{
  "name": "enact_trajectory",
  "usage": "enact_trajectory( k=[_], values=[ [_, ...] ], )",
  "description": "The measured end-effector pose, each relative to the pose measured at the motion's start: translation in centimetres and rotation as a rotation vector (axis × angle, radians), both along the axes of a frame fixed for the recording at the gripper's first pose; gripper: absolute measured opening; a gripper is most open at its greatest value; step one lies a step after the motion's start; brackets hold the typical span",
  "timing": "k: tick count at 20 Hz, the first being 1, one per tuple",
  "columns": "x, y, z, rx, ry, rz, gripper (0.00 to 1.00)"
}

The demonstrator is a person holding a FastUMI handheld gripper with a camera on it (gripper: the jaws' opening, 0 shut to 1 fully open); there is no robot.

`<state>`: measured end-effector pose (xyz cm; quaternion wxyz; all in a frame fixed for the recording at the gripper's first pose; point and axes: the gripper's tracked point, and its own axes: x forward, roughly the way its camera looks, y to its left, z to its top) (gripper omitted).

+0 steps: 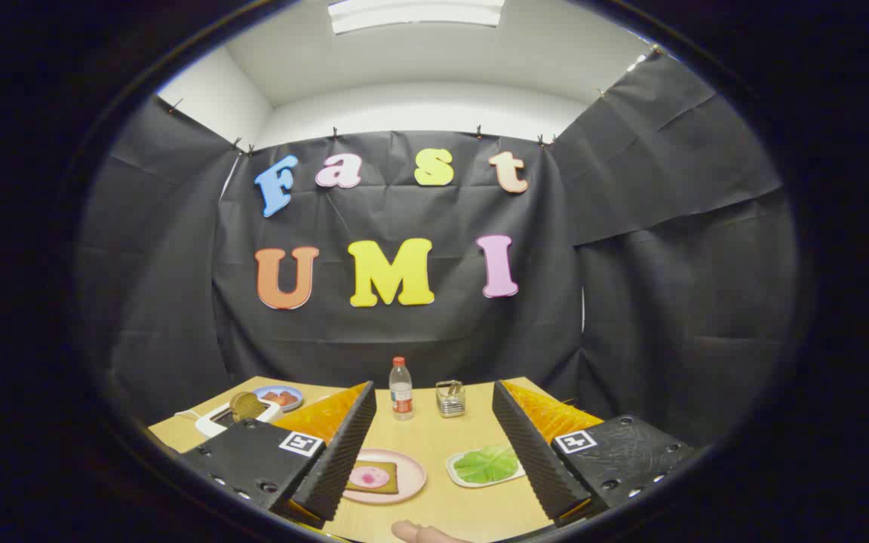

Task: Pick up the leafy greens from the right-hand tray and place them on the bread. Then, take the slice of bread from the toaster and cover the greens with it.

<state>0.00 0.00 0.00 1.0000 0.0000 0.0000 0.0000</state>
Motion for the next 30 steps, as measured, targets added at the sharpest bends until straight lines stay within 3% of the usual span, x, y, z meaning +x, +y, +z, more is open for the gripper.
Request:
enact_trajectory(
  k=[15, 21, 30],
  values=[
    [4.3, -2.7, -4.1, 0.005, 0.090, -0.014, 0.95],
    [12.0, -6.8, -9.9, -0.034, 0.173, -0.047, 0.95],
    [23.7, -15.0, -21.3, -0.032, 0.411, -0.167, 0.96]
  ],
)
